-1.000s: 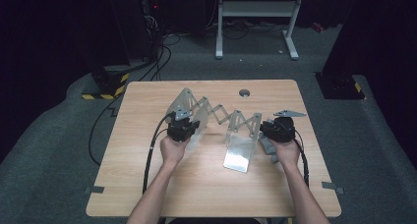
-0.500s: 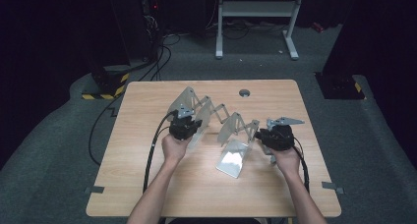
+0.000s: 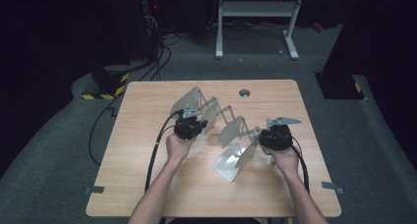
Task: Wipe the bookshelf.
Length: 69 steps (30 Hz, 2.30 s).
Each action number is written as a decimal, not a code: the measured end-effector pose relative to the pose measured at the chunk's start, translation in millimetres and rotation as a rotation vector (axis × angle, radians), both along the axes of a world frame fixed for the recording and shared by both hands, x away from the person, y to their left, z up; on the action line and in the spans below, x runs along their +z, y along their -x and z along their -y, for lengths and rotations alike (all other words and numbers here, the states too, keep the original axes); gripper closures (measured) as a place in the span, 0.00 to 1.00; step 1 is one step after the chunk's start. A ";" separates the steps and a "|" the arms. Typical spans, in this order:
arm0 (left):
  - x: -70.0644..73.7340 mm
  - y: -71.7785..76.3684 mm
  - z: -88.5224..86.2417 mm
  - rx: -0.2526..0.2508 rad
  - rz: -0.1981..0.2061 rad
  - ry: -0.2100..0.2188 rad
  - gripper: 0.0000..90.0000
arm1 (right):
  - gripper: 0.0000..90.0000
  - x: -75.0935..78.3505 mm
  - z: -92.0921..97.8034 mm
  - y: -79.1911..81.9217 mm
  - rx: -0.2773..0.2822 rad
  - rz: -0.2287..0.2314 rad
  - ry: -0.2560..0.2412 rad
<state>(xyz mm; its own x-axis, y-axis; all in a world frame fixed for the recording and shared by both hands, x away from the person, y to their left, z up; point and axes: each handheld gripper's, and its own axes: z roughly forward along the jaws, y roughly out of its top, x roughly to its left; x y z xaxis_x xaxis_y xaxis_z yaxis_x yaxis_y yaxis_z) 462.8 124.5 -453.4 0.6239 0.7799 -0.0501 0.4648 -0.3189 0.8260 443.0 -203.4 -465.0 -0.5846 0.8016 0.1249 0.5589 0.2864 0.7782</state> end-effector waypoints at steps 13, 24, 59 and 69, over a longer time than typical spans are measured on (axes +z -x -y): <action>-0.8 -6.6 -0.9 -0.023 -0.012 -0.001 0.97 | 0.75 -4.0 -18.1 22.0 0.073 0.014 0.014; -9.3 13.3 -8.2 0.052 -0.050 -0.051 0.67 | 0.85 -2.6 -15.0 16.1 0.057 0.024 -0.014; -55.4 -5.1 -28.0 0.261 -0.260 -0.132 0.52 | 0.95 -9.4 -39.1 2.2 0.131 -0.021 0.012; -54.6 -21.6 -14.2 0.221 -0.253 -0.182 0.49 | 0.95 -10.8 -36.3 13.5 0.132 -0.017 0.000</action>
<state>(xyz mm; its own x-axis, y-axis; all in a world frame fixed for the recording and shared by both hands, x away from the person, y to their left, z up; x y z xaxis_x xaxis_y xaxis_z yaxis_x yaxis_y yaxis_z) 484.4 138.6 -507.9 0.4257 0.9044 -0.0296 0.7206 -0.3191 0.6156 429.5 -167.1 -475.8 -0.6828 0.7180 0.1353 0.5292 0.3584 0.7690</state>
